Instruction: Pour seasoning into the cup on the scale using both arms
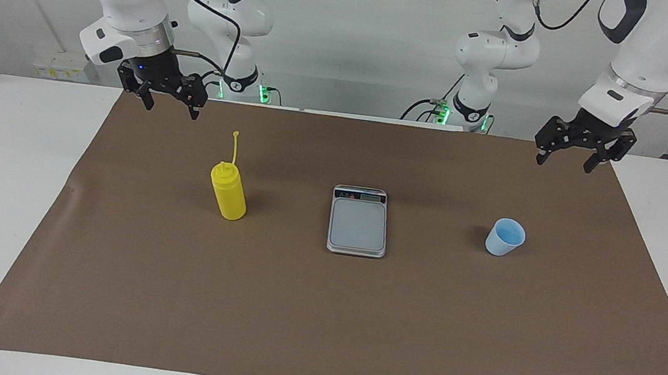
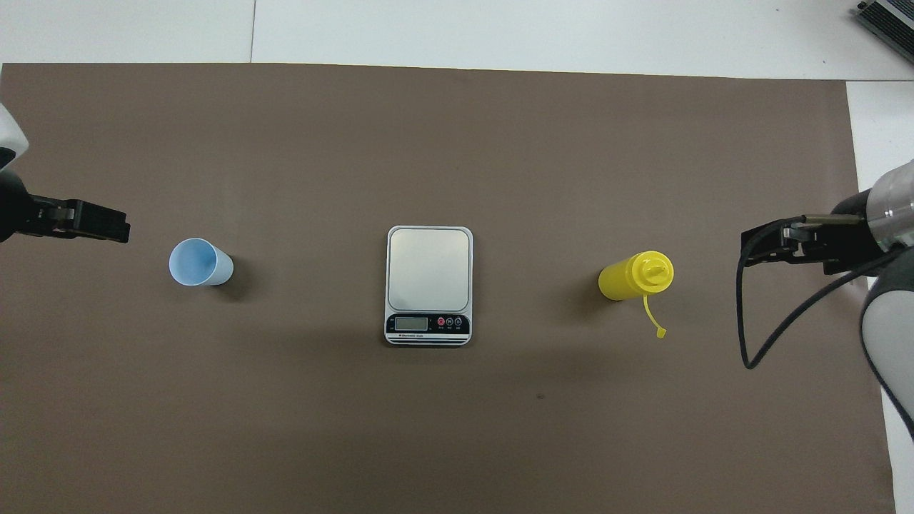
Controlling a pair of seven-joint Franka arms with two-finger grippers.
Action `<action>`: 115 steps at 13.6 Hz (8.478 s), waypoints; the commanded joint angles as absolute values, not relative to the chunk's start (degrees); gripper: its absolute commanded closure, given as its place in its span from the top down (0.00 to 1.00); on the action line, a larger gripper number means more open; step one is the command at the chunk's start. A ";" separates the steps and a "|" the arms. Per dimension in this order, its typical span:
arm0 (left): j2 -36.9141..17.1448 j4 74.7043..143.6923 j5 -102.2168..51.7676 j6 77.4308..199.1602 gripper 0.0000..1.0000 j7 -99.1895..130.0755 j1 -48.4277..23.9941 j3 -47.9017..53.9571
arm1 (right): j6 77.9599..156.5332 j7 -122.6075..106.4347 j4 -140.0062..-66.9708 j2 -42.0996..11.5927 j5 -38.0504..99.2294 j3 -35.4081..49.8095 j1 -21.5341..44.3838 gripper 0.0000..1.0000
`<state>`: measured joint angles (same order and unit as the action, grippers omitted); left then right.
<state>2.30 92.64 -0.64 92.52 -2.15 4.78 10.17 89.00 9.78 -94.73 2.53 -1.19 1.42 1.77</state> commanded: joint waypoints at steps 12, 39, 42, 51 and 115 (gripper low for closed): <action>3.51 115.99 -0.97 117.66 1.00 -2.11 7.55 9.40 | 88.68 9.76 -95.89 3.43 0.00 1.23 1.76 1.00; -8.70 116.13 -1.32 126.23 0.00 5.45 8.00 9.76 | 88.59 9.84 -96.86 4.04 0.00 1.32 1.76 1.00; -8.70 108.84 -1.84 119.03 0.00 5.80 5.81 9.84 | 88.59 9.84 -97.03 4.13 0.00 1.32 1.76 1.00; -11.07 95.88 -2.99 111.95 0.00 23.34 -8.42 9.84 | 88.59 9.76 -97.21 4.22 0.00 1.32 1.76 1.00; 4.57 100.11 0.26 97.38 1.00 -4.04 1.85 8.79 | 126.64 -112.93 -137.10 4.04 52.99 1.49 -13.54 1.00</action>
<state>2.81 98.20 1.01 97.05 -2.96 1.02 8.49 124.53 -110.00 -134.22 2.97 50.67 1.28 -13.64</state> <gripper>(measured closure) 0.000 0.000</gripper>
